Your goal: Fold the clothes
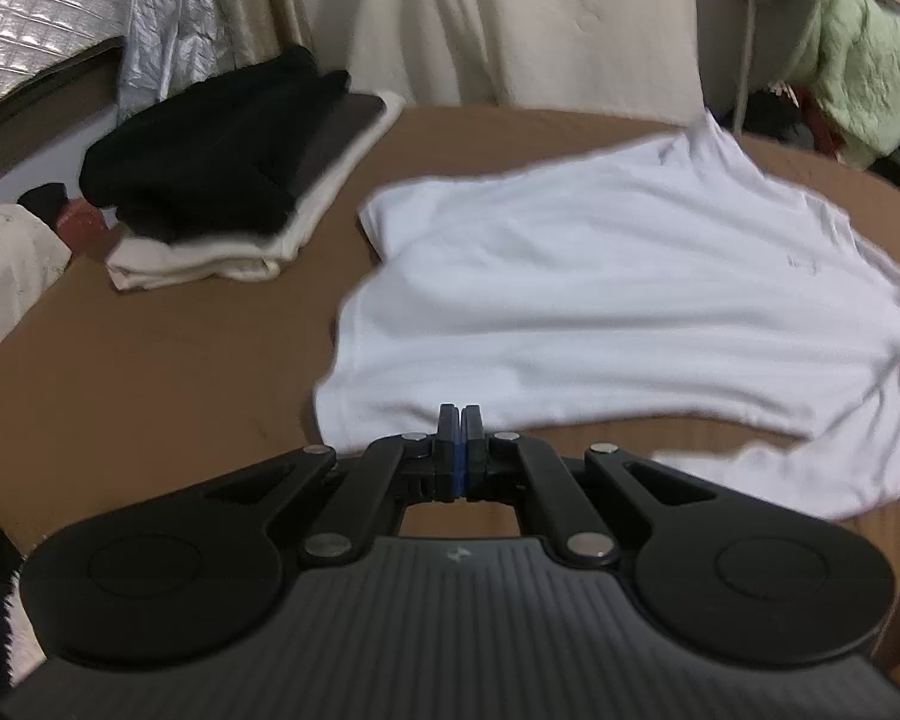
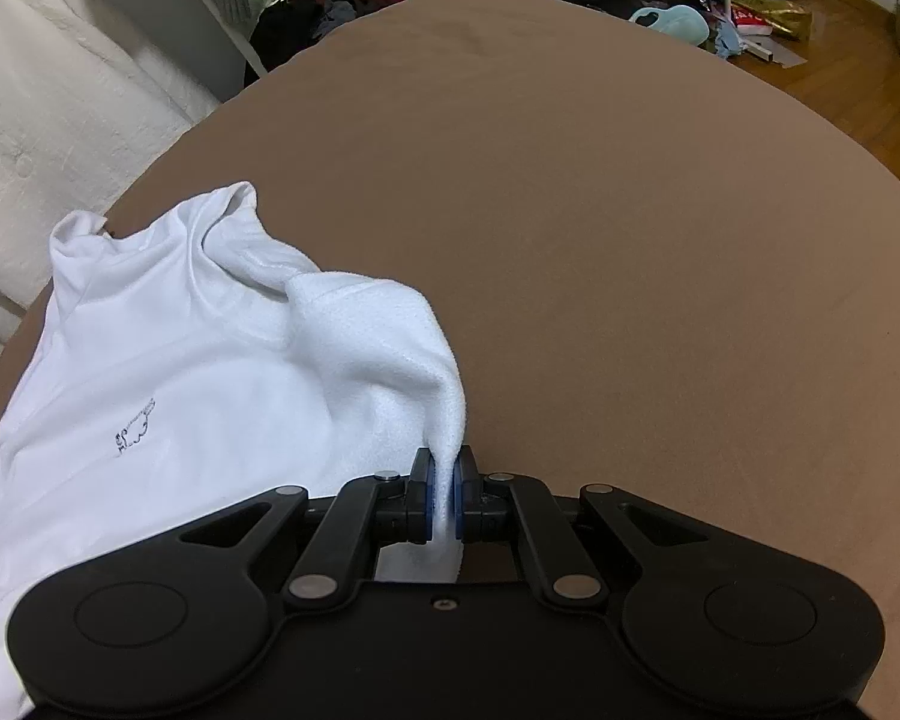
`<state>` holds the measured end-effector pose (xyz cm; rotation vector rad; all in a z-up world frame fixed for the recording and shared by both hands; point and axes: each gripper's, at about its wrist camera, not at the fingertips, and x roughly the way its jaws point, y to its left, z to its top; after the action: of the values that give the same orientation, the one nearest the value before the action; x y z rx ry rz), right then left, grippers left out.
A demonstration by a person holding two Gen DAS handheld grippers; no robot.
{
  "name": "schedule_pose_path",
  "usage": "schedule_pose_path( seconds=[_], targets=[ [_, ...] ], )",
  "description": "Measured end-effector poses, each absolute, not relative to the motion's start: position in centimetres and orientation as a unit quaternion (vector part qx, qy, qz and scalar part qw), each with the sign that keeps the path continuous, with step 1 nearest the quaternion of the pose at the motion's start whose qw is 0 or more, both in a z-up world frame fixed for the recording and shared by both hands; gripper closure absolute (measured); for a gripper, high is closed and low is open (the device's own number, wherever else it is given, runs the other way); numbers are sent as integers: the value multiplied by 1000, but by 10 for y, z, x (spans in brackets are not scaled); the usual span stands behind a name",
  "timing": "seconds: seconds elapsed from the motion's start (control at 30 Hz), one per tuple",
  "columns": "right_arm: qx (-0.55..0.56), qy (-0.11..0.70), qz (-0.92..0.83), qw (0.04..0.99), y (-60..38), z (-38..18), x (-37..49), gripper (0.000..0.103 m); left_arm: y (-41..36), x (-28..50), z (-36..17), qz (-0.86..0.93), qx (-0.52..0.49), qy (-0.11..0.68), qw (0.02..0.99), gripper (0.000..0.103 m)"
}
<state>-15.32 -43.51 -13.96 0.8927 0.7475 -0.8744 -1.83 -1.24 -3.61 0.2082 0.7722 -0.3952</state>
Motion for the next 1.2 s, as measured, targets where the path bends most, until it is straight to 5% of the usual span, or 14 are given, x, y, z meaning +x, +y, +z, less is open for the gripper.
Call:
schedule_pose_path(
  seconds=[0.1, 0.13, 0.2, 0.33, 0.47, 0.57, 0.63, 0.67, 0.7, 0.8, 1.0, 1.2],
  targets=[
    [417, 336, -397, 746, -431, -137, -159, 89, -25, -14, -39, -247, 78, 409, 875, 95],
    [424, 334, -393, 745, -430, -136, -162, 79, -32, -14, -41, -269, 68, 418, 865, 91],
    [457, 319, -382, 738, -424, -134, -173, 59, -48, -15, -48, -315, 56, 434, 842, 56],
    [517, 290, -361, 720, -401, -136, -190, 38, -93, -26, -77, -375, 108, 445, 806, 39],
    [478, 315, -371, 732, -371, -139, -179, 36, -132, -28, -115, -382, 192, 457, 780, 20],
    [415, 356, -371, 751, -360, -134, -162, 31, -142, -24, -137, -369, 216, 461, 777, 16],
    [400, 368, -368, 755, -359, -134, -158, 30, -141, -25, -141, -367, 212, 456, 783, 48],
    [400, 368, -366, 755, -360, -134, -159, 30, -139, -28, -135, -375, 216, 448, 782, 93],
    [403, 367, -365, 755, -362, -134, -160, 30, -137, -31, -129, -392, 216, 448, 774, 100],
    [428, 353, -364, 748, -367, -135, -168, 30, -117, -36, -101, -416, 178, 468, 759, 100],
    [476, 328, -371, 727, -375, -134, -182, 29, -62, -62, -22, -430, 174, 349, 814, 100],
    [488, 320, -377, 719, -376, -132, -187, 29, -57, -77, -41, -455, 214, 439, 745, 100]
  ],
)
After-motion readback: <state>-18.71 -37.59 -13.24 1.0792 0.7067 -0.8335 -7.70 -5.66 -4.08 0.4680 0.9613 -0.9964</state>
